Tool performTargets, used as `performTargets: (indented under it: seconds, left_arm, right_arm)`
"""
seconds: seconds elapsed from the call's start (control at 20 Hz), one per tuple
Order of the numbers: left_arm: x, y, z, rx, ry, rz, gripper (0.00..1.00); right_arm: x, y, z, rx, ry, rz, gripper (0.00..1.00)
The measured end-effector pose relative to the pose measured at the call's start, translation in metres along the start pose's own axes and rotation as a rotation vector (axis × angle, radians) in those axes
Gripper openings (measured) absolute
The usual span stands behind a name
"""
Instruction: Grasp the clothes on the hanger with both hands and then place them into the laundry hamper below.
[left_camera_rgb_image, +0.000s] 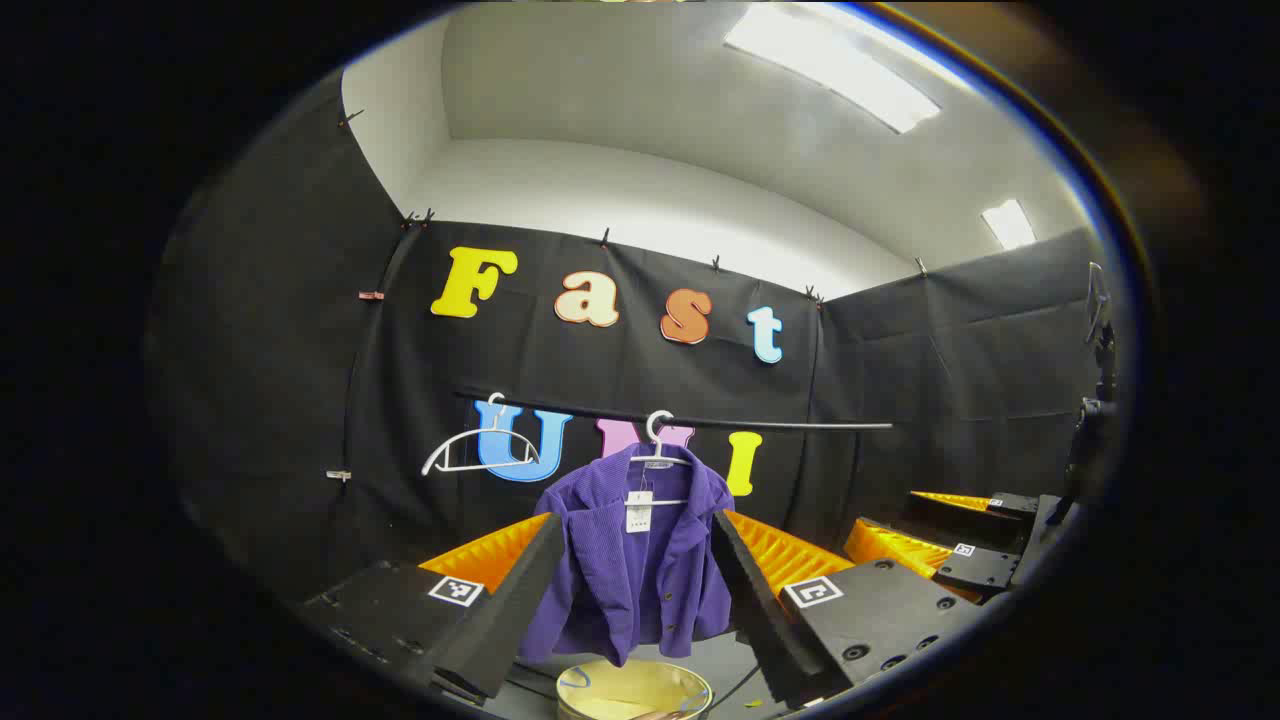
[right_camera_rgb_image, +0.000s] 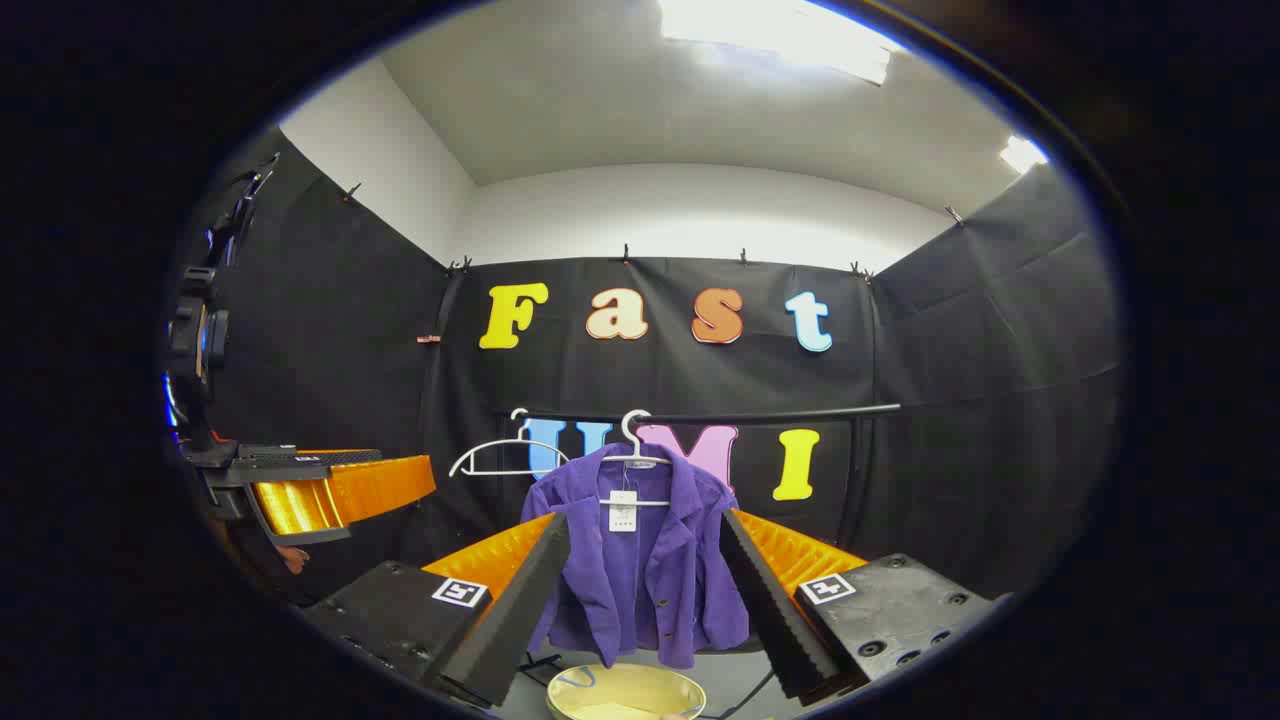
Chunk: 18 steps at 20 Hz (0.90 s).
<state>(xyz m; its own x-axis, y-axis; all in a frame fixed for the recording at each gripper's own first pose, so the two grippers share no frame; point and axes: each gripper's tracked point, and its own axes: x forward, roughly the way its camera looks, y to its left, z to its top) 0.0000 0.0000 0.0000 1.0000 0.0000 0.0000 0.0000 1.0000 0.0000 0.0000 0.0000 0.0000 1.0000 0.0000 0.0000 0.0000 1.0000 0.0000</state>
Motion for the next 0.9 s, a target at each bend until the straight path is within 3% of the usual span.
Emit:
performTargets:
  seconds: [0.9]
  left_arm:
    - [0.004, 0.005, -0.003, -0.011, 0.01, -0.058, 0.93]
  right_arm:
    - [0.004, 0.012, 0.001, 0.015, 0.003, 0.004, 0.96]
